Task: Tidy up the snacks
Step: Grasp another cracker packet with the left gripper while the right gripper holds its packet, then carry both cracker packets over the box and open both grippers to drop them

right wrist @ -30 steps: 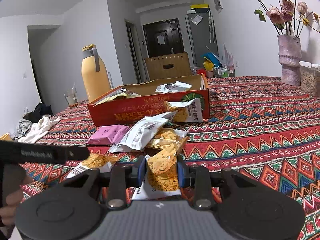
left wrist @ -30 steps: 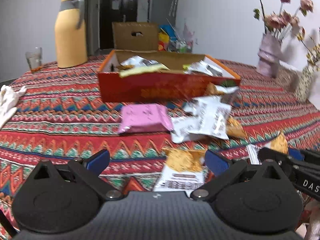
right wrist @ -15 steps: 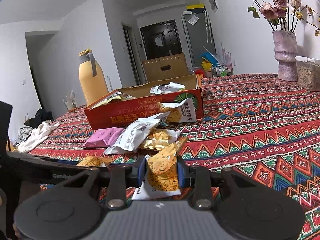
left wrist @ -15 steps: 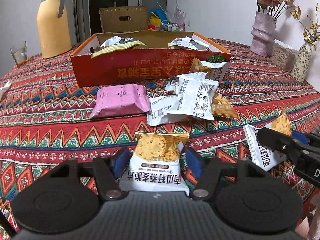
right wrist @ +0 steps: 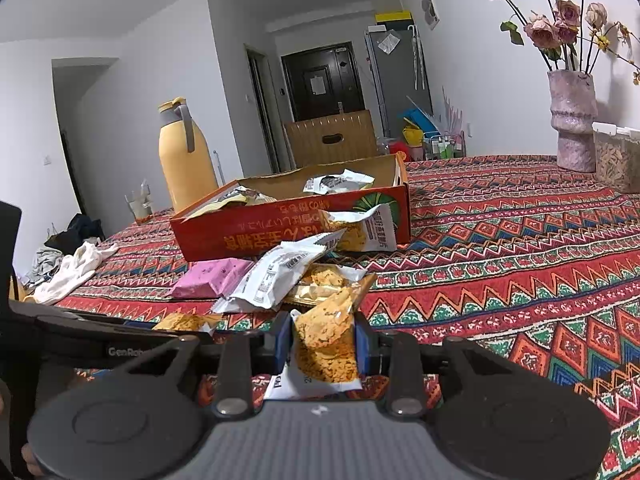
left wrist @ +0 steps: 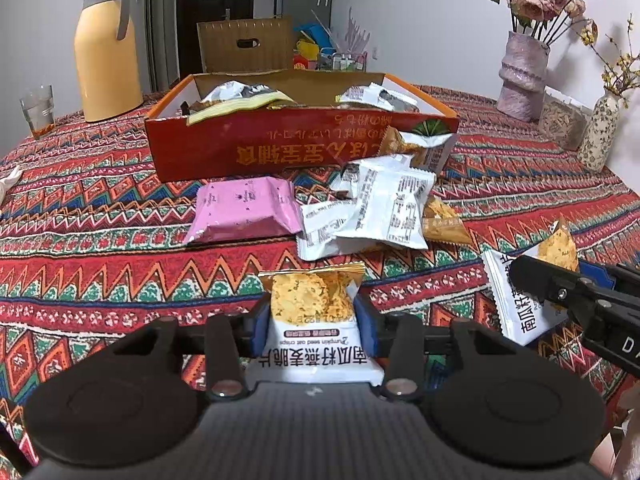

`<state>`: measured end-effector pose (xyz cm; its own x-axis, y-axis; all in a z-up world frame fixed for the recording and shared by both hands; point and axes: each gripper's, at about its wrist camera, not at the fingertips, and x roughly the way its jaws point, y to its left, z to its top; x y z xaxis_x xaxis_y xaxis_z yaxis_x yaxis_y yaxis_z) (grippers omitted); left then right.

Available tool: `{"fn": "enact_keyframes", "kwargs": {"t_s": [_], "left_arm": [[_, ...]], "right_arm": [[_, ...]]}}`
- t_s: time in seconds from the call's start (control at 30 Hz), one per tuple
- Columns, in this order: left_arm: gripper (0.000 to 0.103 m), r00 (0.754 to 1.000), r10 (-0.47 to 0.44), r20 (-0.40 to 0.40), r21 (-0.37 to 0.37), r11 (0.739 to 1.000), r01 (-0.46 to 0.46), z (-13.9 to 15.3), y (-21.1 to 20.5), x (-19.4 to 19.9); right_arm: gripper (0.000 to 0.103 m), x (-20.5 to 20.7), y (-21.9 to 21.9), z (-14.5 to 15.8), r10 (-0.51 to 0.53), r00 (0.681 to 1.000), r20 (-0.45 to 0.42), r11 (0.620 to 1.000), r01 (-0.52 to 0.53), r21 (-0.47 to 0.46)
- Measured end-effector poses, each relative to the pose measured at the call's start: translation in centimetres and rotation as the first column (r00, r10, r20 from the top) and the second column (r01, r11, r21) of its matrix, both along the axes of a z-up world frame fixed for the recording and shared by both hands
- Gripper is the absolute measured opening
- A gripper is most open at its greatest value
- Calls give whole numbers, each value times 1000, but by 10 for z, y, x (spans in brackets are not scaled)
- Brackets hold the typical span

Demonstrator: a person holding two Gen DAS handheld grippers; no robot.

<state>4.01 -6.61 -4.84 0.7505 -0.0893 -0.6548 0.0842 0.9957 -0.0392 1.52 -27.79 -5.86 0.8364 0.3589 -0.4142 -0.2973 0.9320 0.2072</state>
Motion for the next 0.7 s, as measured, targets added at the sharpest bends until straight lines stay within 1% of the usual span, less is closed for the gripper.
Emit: {"fn": "enact_keyframes", "kwargs": {"t_s": [0.37, 0.7], "left_arm": [[44, 997, 33, 77, -21, 999, -31, 25, 16, 0], [44, 986, 64, 154, -31, 998, -60, 55, 33, 14]], "right_arm": [[31, 8, 8, 16, -3, 999, 34, 1000, 4, -19], [31, 29, 19, 38, -9, 997, 81, 999, 12, -30]]}}
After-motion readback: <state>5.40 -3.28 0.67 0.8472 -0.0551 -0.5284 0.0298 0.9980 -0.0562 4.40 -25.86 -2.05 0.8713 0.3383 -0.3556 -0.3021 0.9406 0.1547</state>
